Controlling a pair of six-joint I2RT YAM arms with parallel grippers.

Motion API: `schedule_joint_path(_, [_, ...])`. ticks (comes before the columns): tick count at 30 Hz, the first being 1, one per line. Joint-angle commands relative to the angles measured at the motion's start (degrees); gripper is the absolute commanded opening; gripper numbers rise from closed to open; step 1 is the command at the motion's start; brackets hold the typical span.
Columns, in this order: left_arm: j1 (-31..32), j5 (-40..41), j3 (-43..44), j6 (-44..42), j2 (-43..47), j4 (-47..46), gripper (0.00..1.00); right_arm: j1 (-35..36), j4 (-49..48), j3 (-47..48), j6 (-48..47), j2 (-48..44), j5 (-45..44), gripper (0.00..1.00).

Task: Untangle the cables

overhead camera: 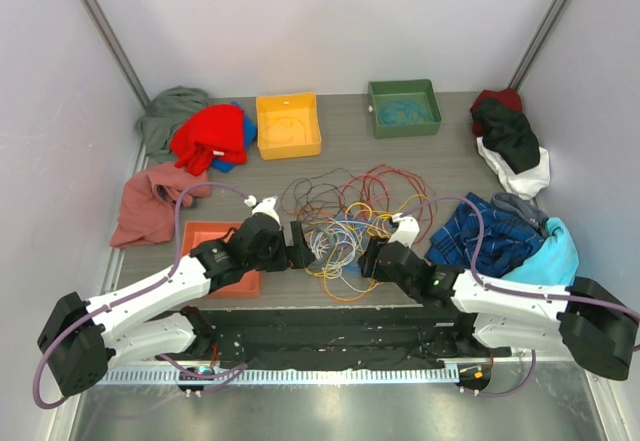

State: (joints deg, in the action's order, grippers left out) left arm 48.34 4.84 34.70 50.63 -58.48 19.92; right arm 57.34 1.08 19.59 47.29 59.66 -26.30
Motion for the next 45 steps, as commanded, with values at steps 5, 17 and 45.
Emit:
schedule_joint_path(5, [-0.2,-0.8,0.2,0.7,-0.1,-3.0,0.94,0.4,7.2,-0.4,-2.0,-12.0,-5.8,0.61])
schedule_joint_path(17, [-0.1,-1.5,0.4,1.0,-1.4,-3.7,0.93,0.4,6.7,0.6,-2.4,-4.4,-5.7,0.53])
schedule_joint_path(45, [-0.2,-1.6,-0.5,1.0,-0.9,-3.8,0.93,0.1,-0.7,3.4,-2.4,6.9,-10.9,0.44])
